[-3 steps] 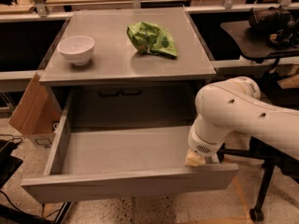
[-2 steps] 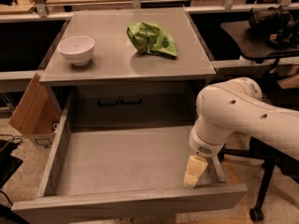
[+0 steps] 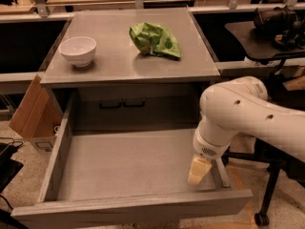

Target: Open top drawer

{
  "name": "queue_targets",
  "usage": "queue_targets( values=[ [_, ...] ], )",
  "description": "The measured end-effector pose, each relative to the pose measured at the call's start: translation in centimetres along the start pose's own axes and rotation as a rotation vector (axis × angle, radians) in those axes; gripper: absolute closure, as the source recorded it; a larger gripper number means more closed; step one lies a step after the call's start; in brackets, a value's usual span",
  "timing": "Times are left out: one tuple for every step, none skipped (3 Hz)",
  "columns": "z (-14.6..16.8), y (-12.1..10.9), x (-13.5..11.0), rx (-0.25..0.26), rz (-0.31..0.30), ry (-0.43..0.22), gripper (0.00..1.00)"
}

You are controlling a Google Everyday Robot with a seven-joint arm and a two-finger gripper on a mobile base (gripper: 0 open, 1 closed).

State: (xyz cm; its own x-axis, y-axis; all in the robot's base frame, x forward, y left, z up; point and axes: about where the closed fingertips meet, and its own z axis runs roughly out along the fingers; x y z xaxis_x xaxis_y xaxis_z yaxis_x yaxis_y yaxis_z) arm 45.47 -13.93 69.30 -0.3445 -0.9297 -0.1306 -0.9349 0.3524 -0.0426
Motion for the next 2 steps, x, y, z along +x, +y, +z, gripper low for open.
queue_targets(
  values=[
    [-2.8, -1.6, 0.1, 0.052, -0.024, 0.013, 0.49],
    [-8.3, -4.2, 0.5, 0.110, -0.071, 0.038, 0.72]
  ],
)
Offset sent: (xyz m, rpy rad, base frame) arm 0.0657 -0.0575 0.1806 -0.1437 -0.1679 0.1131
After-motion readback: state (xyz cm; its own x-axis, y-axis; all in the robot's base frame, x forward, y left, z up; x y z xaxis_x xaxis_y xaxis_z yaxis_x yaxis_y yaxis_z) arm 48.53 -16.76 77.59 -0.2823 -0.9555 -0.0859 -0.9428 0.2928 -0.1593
